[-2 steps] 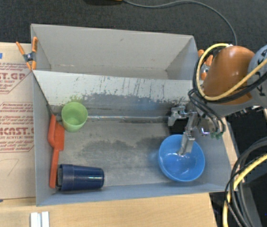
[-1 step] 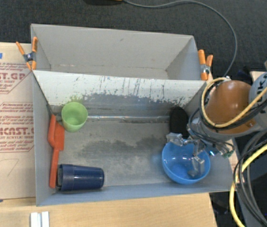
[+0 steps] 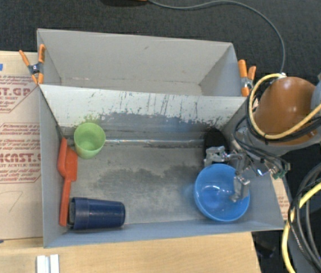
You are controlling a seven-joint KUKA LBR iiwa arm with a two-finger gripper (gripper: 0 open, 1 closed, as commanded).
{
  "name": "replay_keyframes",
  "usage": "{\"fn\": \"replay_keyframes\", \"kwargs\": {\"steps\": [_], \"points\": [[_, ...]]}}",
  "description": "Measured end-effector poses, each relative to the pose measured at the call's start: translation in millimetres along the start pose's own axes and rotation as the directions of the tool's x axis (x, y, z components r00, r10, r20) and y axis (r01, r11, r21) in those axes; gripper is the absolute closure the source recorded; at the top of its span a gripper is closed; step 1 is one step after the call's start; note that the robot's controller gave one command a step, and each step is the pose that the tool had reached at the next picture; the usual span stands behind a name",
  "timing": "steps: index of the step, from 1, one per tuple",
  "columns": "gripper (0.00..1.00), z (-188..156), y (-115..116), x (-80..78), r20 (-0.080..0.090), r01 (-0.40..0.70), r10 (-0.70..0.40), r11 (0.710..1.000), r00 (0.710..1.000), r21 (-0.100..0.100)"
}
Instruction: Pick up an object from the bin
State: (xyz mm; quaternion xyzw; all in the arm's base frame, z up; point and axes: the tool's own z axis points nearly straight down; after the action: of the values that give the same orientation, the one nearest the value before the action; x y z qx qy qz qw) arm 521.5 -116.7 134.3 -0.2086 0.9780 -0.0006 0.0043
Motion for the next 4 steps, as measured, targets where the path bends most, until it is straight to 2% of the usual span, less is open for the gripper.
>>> {"fn": "replay_keyframes", "kwargs": {"steps": [1, 2, 3, 4], "points": [[0.0, 32, 42, 1.5, -0.001, 0.596, -0.596, 0.803, 0.803, -0.009], [0.0, 64, -2, -20.1, 0.005, 0.523, -0.523, 0.852, 0.852, 0.001], [1.0, 65, 51, 15.9, 0.013, 0.96, -0.96, 0.28, 0.28, -0.007], [1.0, 65, 50, 15.5, 0.014, 0.959, -0.959, 0.282, 0.282, -0.006]]}}
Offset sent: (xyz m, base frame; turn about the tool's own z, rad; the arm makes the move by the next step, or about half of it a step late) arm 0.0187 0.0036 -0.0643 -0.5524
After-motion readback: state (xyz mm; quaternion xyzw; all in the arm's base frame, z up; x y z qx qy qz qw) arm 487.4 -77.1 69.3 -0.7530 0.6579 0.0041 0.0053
